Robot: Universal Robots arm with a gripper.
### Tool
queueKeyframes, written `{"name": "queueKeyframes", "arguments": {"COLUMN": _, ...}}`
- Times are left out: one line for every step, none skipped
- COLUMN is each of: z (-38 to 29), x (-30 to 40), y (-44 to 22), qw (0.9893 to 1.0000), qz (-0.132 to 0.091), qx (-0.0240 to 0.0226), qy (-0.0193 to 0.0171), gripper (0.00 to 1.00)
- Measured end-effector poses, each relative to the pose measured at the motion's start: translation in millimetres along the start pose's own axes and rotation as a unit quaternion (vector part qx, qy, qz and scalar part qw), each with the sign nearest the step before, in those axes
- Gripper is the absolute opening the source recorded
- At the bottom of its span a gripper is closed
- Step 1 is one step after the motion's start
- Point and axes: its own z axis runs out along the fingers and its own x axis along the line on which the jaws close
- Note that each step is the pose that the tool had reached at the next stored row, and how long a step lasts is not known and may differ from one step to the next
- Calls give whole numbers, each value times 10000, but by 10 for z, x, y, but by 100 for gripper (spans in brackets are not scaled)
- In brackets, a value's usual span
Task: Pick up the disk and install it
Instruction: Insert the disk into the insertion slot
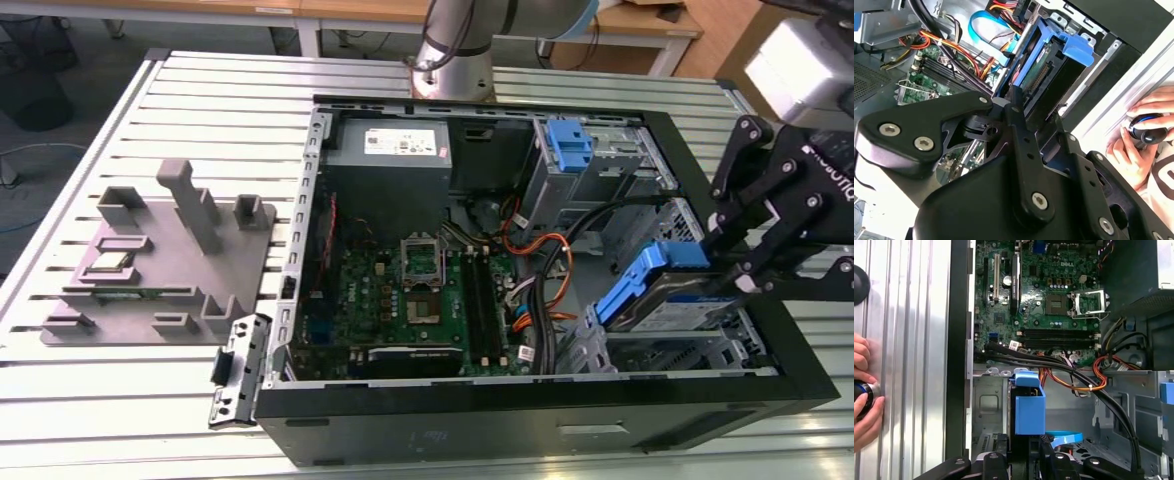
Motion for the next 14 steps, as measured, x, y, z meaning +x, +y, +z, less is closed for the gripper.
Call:
{"name": "queueKeyframes", "arguments": {"z": 18, "x": 1, "y": -1, "qw": 10000, "qz": 0, "qx": 0, "qy": 0, "gripper": 35}}
{"name": "queueKeyframes", "arguments": {"z": 36, "x": 2, "y": -2, "qw": 10000, "qz": 0, "qx": 0, "qy": 0, "gripper": 35}}
{"name": "queueKeyframes", "arguments": {"z": 53, "x": 3, "y": -3, "qw": 10000, "qz": 0, "qx": 0, "qy": 0, "gripper": 35}}
{"name": "queueKeyframes", "arguments": {"z": 73, "x": 5, "y": -5, "qw": 10000, "qz": 0, "qx": 0, "qy": 0, "gripper": 35}}
{"name": "queueKeyframes", "arguments": {"z": 87, "x": 5, "y": -6, "qw": 10000, "qz": 0, "qx": 0, "qy": 0, "gripper": 35}}
{"name": "queueKeyframes", "arguments": {"z": 88, "x": 5, "y": -6, "qw": 10000, "qz": 0, "qx": 0, "qy": 0, "gripper": 35}}
{"name": "queueKeyframes", "arguments": {"z": 88, "x": 5, "y": -6, "qw": 10000, "qz": 0, "qx": 0, "qy": 1, "gripper": 35}}
{"name": "queueKeyframes", "arguments": {"z": 88, "x": 5, "y": -6, "qw": 10000, "qz": 0, "qx": 0, "qy": 1, "gripper": 35}}
{"name": "queueKeyframes", "arguments": {"z": 88, "x": 5, "y": -6, "qw": 10000, "qz": 0, "qx": 0, "qy": 1, "gripper": 35}}
{"name": "queueKeyframes", "arguments": {"z": 89, "x": 6, "y": -6, "qw": 10000, "qz": 0, "qx": 0, "qy": 1, "gripper": 35}}
{"name": "queueKeyframes", "arguments": {"z": 90, "x": 6, "y": -6, "qw": 10000, "qz": 0, "qx": 0, "qy": 1, "gripper": 35}}
{"name": "queueKeyframes", "arguments": {"z": 90, "x": 5, "y": -6, "qw": 10000, "qz": -1, "qx": 0, "qy": 0, "gripper": 35}}
{"name": "queueKeyframes", "arguments": {"z": 90, "x": 6, "y": -6, "qw": 10000, "qz": -1, "qx": 0, "qy": 0, "gripper": 36}}
{"name": "queueKeyframes", "arguments": {"z": 90, "x": 5, "y": -6, "qw": 10000, "qz": 0, "qx": 0, "qy": 1, "gripper": 36}}
